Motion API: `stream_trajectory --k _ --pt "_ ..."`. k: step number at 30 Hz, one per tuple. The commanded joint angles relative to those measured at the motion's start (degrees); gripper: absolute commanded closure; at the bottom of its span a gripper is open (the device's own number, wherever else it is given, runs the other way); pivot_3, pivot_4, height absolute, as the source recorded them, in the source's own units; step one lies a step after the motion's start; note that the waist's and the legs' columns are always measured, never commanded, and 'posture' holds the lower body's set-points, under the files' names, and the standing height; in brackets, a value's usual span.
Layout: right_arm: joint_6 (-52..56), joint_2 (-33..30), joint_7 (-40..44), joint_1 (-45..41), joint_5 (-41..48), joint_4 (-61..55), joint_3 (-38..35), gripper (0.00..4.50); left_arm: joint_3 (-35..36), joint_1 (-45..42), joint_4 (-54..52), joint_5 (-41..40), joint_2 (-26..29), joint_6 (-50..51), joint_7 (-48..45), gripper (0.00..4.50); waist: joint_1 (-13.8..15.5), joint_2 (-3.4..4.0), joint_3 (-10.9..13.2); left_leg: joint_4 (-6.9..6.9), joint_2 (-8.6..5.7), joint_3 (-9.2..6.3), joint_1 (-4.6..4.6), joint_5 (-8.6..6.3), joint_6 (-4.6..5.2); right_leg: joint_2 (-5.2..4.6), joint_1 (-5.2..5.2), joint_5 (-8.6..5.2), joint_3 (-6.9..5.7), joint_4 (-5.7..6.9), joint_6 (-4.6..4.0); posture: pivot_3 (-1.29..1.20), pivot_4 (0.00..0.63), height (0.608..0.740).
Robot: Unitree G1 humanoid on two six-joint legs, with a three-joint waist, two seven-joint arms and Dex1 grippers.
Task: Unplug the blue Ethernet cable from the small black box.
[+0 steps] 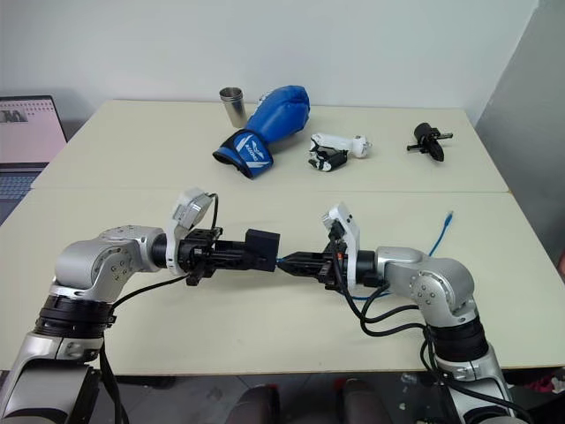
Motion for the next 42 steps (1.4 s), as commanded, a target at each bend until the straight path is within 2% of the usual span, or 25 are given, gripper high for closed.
stream_trajectory --k 1,8,10,15,19,20,22,24,30,33,35,37,42 --pt "3.2 -5.7 3.0 1.3 3.2 -0.5 -3.3 4.41 1.8 -1.2 2.7 0.8 2.4 -1.5 -1.2 3.70 0.0 0.01 0.0 0.00 -0.01 0.01 0.00 0.00 0.00 0.00 0.00 0.00 0.01 -0.01 0.00 0.00 0.150 0.740" --pt "3.2 -9.9 2.4 4.4 4.5 -1.9 -6.0 4.41 2.5 -0.5 5.7 2.9 2.4 -3.9 0.9 3.70 0.0 0.01 0.0 -0.02 0.00 0.01 -0.02 -0.01 0.01 0.00 -0.01 -0.14 0.01 -0.06 0.24 0.00 0.150 0.740" --pt "-2.0 -8.6 -1.5 3.8 -0.4 0.8 -7.1 4.41 3.1 -0.4 6.4 3.3 2.2 -4.6 2.1 3.70 0.0 0.01 0.0 -0.02 0.00 0.01 -0.02 -0.01 0.01 0.00 -0.01 -0.14 0.02 -0.06 0.25 0.00 0.150 0.740" --pt "-26.1 -4.9 -14.5 -2.8 -20.1 20.1 -6.6 4.41 4.1 0.3 6.0 4.1 -0.3 -6.7 6.7 3.70 -0.2 0.01 0.0 0.01 0.00 0.06 0.00 -0.01 0.01 0.01 -0.02 -0.14 0.06 -0.05 0.27 0.00 0.150 0.740" --pt "-39.7 -2.6 -20.7 -9.4 -30.2 37.8 -5.1 4.41 3.8 0.5 5.2 5.3 -2.3 -8.4 9.2 3.70 -0.2 0.01 0.0 -0.01 -0.01 0.14 -0.04 0.00 0.01 -0.01 -0.07 -0.11 0.11 -0.07 0.26 0.00 0.150 0.740" --pt "-42.0 -2.0 -21.8 -10.9 -31.8 41.7 -5.0 4.41 3.9 0.6 5.1 5.5 -2.9 -8.8 10.2 3.70 -0.2 0.01 0.0 -0.01 -0.01 0.14 -0.04 0.00 0.00 -0.01 -0.06 0.04 0.11 -0.06 0.01 0.00 0.150 0.740" --pt "-44.0 -1.0 -22.4 -12.9 -33.2 46.7 -5.5 3.72 4.1 0.7 5.0 5.9 -3.8 -9.4 11.6 3.70 -0.2 0.01 0.0 -0.03 -0.01 0.16 -0.05 0.00 0.00 -0.02 -0.07 0.04 0.11 -0.07 -0.03 0.00 0.150 0.740" --pt "-44.0 -0.4 -21.7 -13.7 -33.3 48.3 -6.0 3.31 4.3 1.0 4.8 6.2 -4.2 -10.0 12.4 3.70 -0.2 0.01 0.0 -0.04 0.00 0.17 -0.10 0.00 -0.01 -0.03 -0.09 0.04 0.13 -0.08 -0.05 0.00 0.150 0.740" --pt "-40.8 -1.4 -19.2 -11.0 -31.9 39.7 -7.3 1.88 6.0 2.4 5.3 8.2 -5.7 -14.1 17.5 3.70 0.1 0.03 0.0 -0.02 -0.02 0.15 -0.19 0.01 -0.02 -0.07 -0.12 0.04 0.14 -0.09 -0.06 0.00 0.150 0.740" --pt "-39.2 -3.2 -13.5 -8.2 -30.3 30.0 -5.9 1.19 7.6 2.6 7.2 11.8 -7.2 -20.5 23.5 3.70 0.2 0.04 0.0 -0.01 -0.03 0.10 -0.19 0.01 -0.01 -0.08 -0.11 0.04 0.10 -0.06 -0.05 0.00 0.150 0.740" --pt "-36.2 -4.7 -7.1 -5.1 -26.6 19.6 -3.5 0.71 10.9 1.5 11.1 14.8 -9.6 -27.1 32.3 3.70 0.2 0.06 0.0 0.00 -0.01 0.04 -0.18 0.01 -0.01 -0.07 -0.09 0.04 0.06 -0.06 -0.05 0.00 0.150 0.740" --pt "-32.9 -5.9 -2.9 -2.9 -23.8 10.8 -1.1 0.64 13.5 0.6 15.8 18.7 -11.3 -34.7 40.8 3.70 0.1 0.05 0.0 0.01 0.00 0.00 -0.15 0.00 -0.01 -0.07 -0.06 0.03 0.05 -0.04 -0.05 0.00 0.150 0.740" --pt "-28.3 -5.5 -1.5 -2.1 -22.8 1.3 3.1 0.64 16.8 0.9 22.9 22.5 -12.4 -45.0 49.8 3.70 -0.1 0.05 0.0 0.01 -0.01 0.00 -0.13 0.00 -0.01 -0.05 -0.06 0.04 0.05 -0.03 -0.04 0.00 0.150 0.740"
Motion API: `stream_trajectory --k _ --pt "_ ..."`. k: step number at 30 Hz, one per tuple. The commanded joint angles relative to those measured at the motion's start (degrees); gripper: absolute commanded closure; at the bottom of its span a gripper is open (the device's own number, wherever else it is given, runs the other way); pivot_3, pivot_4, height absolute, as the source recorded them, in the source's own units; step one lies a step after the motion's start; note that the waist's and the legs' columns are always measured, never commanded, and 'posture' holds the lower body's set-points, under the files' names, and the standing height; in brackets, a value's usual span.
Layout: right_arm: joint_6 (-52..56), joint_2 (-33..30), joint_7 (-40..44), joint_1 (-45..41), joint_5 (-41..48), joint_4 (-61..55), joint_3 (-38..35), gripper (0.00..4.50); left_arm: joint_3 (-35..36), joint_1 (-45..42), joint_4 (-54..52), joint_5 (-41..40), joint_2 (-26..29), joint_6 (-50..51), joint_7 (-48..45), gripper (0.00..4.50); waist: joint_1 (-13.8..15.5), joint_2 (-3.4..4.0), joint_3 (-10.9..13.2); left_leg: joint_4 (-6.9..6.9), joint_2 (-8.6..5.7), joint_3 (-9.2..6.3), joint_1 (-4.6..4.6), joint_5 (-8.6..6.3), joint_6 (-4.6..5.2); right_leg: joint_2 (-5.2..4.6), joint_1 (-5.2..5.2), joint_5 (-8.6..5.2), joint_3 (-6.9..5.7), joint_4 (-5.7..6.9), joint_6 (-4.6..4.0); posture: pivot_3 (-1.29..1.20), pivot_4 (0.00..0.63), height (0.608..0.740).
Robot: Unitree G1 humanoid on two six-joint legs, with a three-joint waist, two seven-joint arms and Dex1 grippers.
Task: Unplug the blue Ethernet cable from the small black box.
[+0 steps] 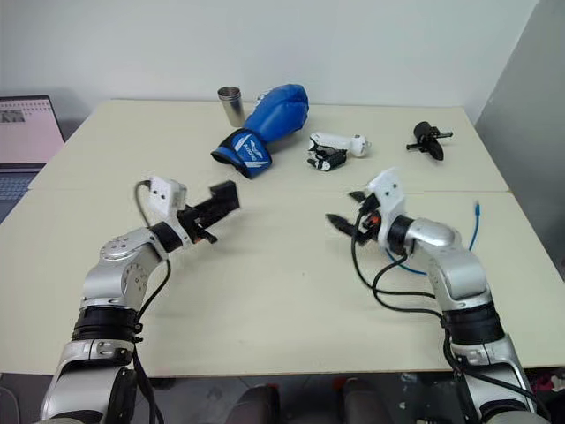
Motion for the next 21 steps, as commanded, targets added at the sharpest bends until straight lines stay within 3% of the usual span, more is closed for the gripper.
stream_trajectory --k 1,10,21 --pt "2.6 0.3 0.9 -0.6 1.3 -6.5 1.9 0.64 3.4 -0.5 3.3 2.0 -0.4 -7.1 5.7 3.70 0.3 0.00 0.0 0.00 -0.01 -0.01 -0.01 0.00 0.00 -0.01 0.00 0.00 -0.03 -0.01 0.00 0.00 0.150 0.740" --pt "3.6 1.2 2.9 -2.0 -1.0 -7.6 7.0 0.64 4.8 -1.1 15.2 4.0 -1.1 -12.3 11.1 3.70 0.6 -0.02 0.0 0.05 -0.07 -0.04 -0.07 0.00 -0.01 -0.06 0.01 0.00 -0.11 -0.02 0.01 0.00 0.150 0.740" --pt "4.0 1.0 3.5 -1.4 -1.5 -8.2 7.2 0.64 5.5 -0.3 17.1 3.3 -0.7 -12.6 11.0 1.26 0.5 -0.02 0.0 0.04 -0.05 -0.05 -0.06 0.01 -0.01 -0.05 0.01 0.01 -0.14 0.01 0.01 0.00 0.150 0.740"
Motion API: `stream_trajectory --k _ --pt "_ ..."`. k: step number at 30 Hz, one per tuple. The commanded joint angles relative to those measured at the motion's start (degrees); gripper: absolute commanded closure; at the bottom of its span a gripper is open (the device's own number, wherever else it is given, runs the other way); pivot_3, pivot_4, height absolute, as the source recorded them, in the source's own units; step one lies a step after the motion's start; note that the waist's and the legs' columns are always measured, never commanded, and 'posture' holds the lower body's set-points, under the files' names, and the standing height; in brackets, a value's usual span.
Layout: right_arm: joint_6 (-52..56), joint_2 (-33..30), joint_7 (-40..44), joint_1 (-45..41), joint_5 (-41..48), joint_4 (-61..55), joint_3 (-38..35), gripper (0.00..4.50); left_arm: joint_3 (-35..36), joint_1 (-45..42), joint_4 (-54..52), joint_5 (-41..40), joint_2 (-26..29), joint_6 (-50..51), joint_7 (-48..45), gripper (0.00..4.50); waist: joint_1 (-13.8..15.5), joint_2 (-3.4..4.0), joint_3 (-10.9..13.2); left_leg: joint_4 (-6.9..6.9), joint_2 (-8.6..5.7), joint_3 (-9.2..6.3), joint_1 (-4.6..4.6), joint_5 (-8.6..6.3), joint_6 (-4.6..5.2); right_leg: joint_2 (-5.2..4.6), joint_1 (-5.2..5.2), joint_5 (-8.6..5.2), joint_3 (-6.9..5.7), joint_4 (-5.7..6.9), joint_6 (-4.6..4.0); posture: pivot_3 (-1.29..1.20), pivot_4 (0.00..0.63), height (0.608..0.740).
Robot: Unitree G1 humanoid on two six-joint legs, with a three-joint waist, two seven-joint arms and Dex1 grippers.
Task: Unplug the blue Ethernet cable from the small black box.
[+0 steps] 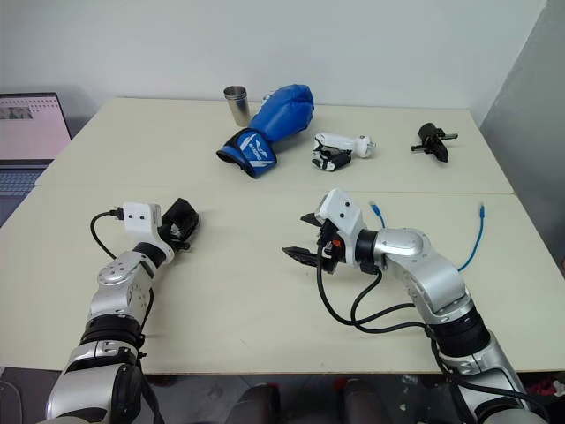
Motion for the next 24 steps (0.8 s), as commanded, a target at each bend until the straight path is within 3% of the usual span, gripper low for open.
stream_trajectory --k 1,6,13,18,24 --pt "-0.3 -0.3 0.5 -0.6 0.0 -2.4 -0.3 0.64 1.2 0.3 -1.1 -0.4 0.5 -0.8 0.2 1.00 0.0 0.00 0.0 0.00 0.00 0.00 0.00 0.00 0.00 0.00 0.00 0.00 0.00 0.00 0.00 0.00 0.150 0.740" --pt "0.2 -0.4 0.8 -0.7 0.0 -2.7 -0.1 0.64 1.2 3.8 -6.8 -0.4 0.6 -0.1 0.2 0.03 0.0 0.00 0.0 0.00 0.00 0.00 0.00 0.00 0.00 0.00 0.00 0.00 0.01 0.00 0.00 0.00 0.150 0.740" --pt "0.2 -2.3 1.4 1.9 0.3 -5.1 -1.6 0.64 1.1 16.3 -30.3 -3.7 3.9 9.6 -4.2 0.03 -0.2 -0.02 0.0 -0.01 0.06 -0.02 0.01 0.01 -0.01 -0.01 0.00 0.00 0.02 0.01 0.00 0.00 0.150 0.740" --pt "-1.1 -6.4 4.0 6.8 2.2 -9.2 -5.2 0.64 1.1 22.7 -43.8 -6.3 11.3 19.4 -10.6 0.03 0.0 -0.02 0.0 -0.02 0.04 -0.06 0.04 0.00 -0.01 -0.01 0.06 -0.01 0.06 -0.01 -0.01 0.00 0.150 0.740" --pt "-2.9 -13.4 9.2 11.3 5.6 -10.5 -11.7 0.64 2.9 24.4 -50.9 -10.6 21.3 28.2 -19.6 0.03 -0.1 -0.02 0.0 -0.06 0.03 0.01 0.16 0.00 0.00 -0.01 0.12 -0.02 0.05 -0.02 0.02 0.00 0.150 0.740"
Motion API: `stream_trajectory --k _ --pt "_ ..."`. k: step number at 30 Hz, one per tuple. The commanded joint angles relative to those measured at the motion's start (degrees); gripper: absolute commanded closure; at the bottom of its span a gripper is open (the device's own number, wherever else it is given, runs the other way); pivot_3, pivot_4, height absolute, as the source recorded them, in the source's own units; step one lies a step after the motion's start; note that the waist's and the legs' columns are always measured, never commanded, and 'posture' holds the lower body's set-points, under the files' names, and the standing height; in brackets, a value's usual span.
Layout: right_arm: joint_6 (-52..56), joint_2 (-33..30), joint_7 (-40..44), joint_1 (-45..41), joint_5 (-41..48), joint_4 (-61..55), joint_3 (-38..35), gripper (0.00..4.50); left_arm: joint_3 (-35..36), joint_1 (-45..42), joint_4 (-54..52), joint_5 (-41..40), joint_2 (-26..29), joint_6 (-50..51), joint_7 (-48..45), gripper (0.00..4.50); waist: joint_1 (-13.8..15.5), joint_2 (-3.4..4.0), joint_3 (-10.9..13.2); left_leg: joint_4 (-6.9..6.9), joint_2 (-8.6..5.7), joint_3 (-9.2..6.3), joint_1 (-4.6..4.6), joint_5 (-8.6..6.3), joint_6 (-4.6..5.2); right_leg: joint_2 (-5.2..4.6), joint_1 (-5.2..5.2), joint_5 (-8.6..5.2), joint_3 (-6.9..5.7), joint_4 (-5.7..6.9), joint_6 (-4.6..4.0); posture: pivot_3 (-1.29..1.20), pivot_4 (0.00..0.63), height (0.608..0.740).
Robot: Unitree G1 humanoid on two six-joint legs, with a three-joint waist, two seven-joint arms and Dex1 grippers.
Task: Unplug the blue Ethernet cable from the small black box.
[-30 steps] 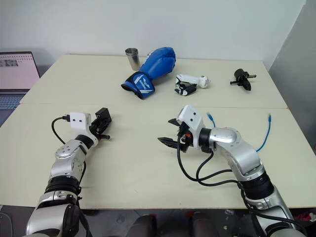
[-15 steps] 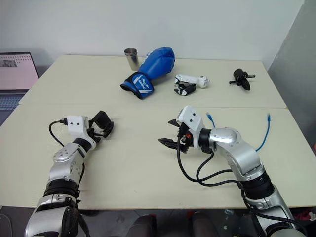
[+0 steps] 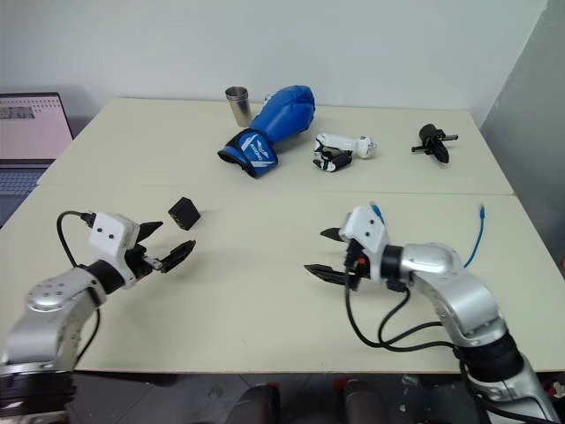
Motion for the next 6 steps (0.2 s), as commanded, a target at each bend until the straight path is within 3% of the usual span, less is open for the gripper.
stream_trajectory --k 1,6 --pt "-1.2 -3.8 3.7 1.1 3.4 -2.0 -5.5 0.64 2.3 -0.6 -4.6 -4.7 5.2 4.6 -6.8 0.03 0.0 0.00 0.0 0.00 0.01 0.00 0.00 0.00 0.00 0.01 0.00 0.00 -0.01 0.00 0.00 0.00 0.150 0.740" --pt "-0.9 -8.1 6.0 1.7 4.8 -0.3 -8.9 0.64 1.0 -2.8 -2.3 -6.2 10.3 6.7 -14.1 0.03 -0.1 0.01 0.0 -0.02 0.03 0.04 0.06 0.00 0.01 0.05 0.01 -0.08 0.02 0.00 0.12 0.00 0.150 0.740"
